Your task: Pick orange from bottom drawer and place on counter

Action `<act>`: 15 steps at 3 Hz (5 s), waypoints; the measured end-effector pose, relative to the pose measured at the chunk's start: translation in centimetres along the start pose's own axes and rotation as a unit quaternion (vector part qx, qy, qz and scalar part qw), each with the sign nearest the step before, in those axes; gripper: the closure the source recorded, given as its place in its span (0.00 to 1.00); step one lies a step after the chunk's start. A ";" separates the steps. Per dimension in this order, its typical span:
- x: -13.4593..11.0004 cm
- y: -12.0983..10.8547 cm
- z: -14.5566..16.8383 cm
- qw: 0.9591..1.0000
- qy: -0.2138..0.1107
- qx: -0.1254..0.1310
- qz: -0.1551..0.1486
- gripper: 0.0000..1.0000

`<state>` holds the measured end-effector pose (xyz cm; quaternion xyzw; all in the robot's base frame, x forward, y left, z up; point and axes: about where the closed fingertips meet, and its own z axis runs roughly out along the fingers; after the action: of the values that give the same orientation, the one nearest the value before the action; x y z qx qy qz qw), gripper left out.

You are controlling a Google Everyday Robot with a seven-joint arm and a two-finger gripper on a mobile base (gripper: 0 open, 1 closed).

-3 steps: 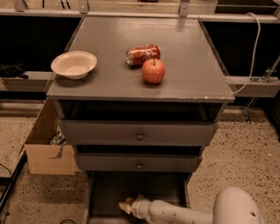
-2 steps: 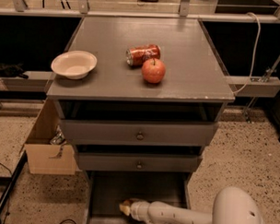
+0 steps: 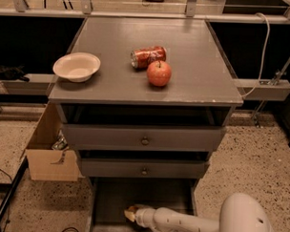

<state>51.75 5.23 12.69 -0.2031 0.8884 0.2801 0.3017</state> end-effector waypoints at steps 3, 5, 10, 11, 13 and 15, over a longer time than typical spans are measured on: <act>-2.3 1.0 -4.8 0.999 -0.039 -0.013 0.008 1.00; -8.0 0.4 -18.9 0.993 -0.117 -0.006 -0.023 1.00; -24.1 -0.6 -40.6 0.961 -0.250 0.069 -0.094 1.00; -29.2 0.2 -43.5 0.948 -0.281 0.082 -0.124 1.00; -38.7 -0.3 -52.9 0.921 -0.332 0.125 -0.163 1.00; -37.5 1.2 -54.7 0.909 -0.349 0.135 -0.185 1.00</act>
Offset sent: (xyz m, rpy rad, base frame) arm -0.0041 -0.0192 0.0405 0.0545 -0.0313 -0.0537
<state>55.57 -20.54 73.63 -0.2107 0.7020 0.1493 0.6637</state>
